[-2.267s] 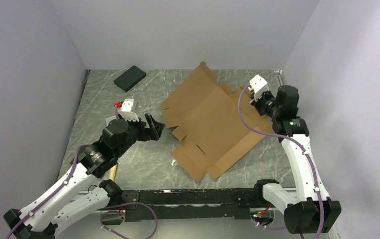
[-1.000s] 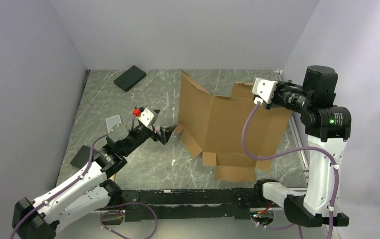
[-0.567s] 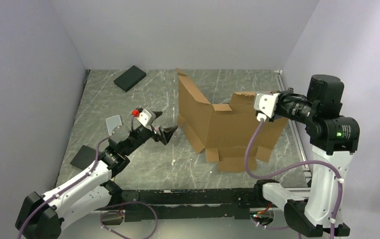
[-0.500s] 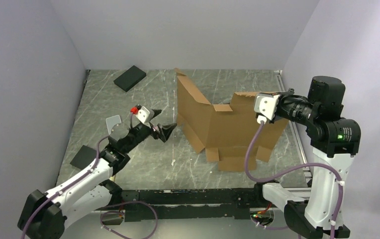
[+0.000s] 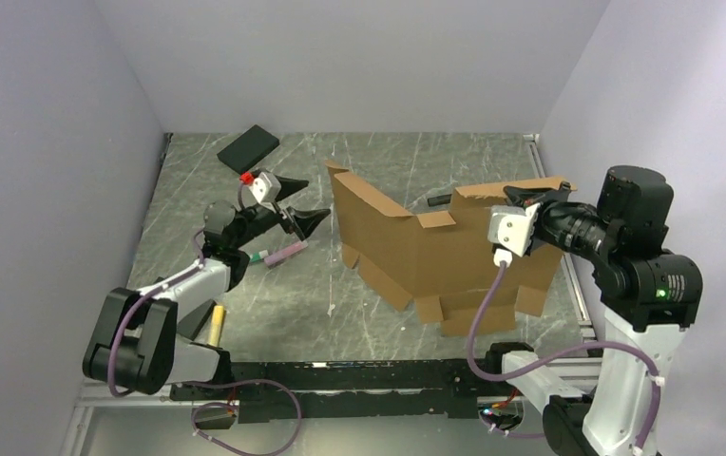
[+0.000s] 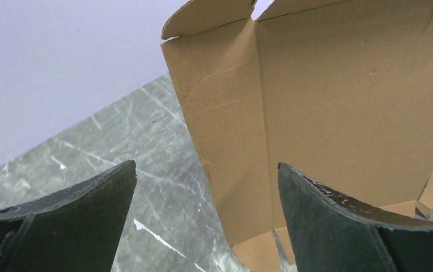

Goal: Fold the paper box

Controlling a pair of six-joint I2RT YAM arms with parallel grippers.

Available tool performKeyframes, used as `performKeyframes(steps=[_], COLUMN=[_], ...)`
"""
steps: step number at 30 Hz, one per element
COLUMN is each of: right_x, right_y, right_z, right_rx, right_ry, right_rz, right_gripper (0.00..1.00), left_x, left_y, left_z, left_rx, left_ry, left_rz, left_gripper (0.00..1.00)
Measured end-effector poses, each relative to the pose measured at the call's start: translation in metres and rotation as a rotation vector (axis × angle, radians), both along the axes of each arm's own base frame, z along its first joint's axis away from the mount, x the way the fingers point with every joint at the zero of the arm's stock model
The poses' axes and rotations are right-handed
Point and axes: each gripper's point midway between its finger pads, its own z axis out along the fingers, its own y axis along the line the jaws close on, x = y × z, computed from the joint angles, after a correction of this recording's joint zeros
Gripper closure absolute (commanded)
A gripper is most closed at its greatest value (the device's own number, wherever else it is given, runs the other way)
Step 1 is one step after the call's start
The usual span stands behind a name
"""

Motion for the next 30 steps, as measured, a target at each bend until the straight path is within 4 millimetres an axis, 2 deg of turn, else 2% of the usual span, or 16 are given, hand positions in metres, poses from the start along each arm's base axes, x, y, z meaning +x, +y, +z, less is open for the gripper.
performKeyframes(steps=[5, 12, 14, 17, 19, 21, 23, 25, 29, 30], right_x=[-0.010, -0.007, -0.007, -0.007, -0.007, -0.006, -0.005, -0.004, 0.000, 0.002], right_y=[0.000, 0.002, 0.002, 0.002, 0.002, 0.002, 0.002, 0.002, 0.001, 0.000], right_z=[-0.002, -0.004, -0.004, -0.008, -0.012, -0.015, -0.017, -0.019, -0.022, -0.023], right_rx=[0.000, 0.004, 0.005, 0.005, 0.005, 0.005, 0.005, 0.007, 0.014, 0.016], right_ry=[-0.008, 0.002, 0.004, 0.012, 0.022, 0.032, 0.040, 0.048, 0.058, 0.060], right_rz=[0.003, 0.010, 0.012, 0.012, 0.012, 0.011, 0.011, 0.010, -0.001, -0.009], right_gripper=[1.00, 1.00, 1.00, 1.00, 1.00, 1.00, 1.00, 1.00, 1.00, 1.00], left_x=[-0.006, 0.008, 0.015, 0.020, 0.019, 0.012, 0.001, -0.011, -0.023, -0.023], left_y=[-0.011, -0.021, -0.022, -0.028, -0.033, -0.037, -0.043, -0.050, -0.055, -0.055], left_z=[-0.002, -0.044, -0.049, -0.044, -0.032, -0.024, -0.024, -0.026, -0.024, -0.023], left_rx=[-0.034, -0.081, -0.085, -0.095, -0.099, -0.100, -0.094, -0.086, -0.090, -0.094], left_ry=[-0.009, 0.091, 0.108, 0.117, 0.112, 0.110, 0.131, 0.162, 0.208, 0.210], left_rz=[-0.149, -0.231, -0.244, -0.302, -0.362, -0.414, -0.473, -0.527, -0.579, -0.575], left_gripper=[0.00, 0.01, 0.04, 0.08, 0.09, 0.13, 0.34, 0.65, 0.97, 1.00])
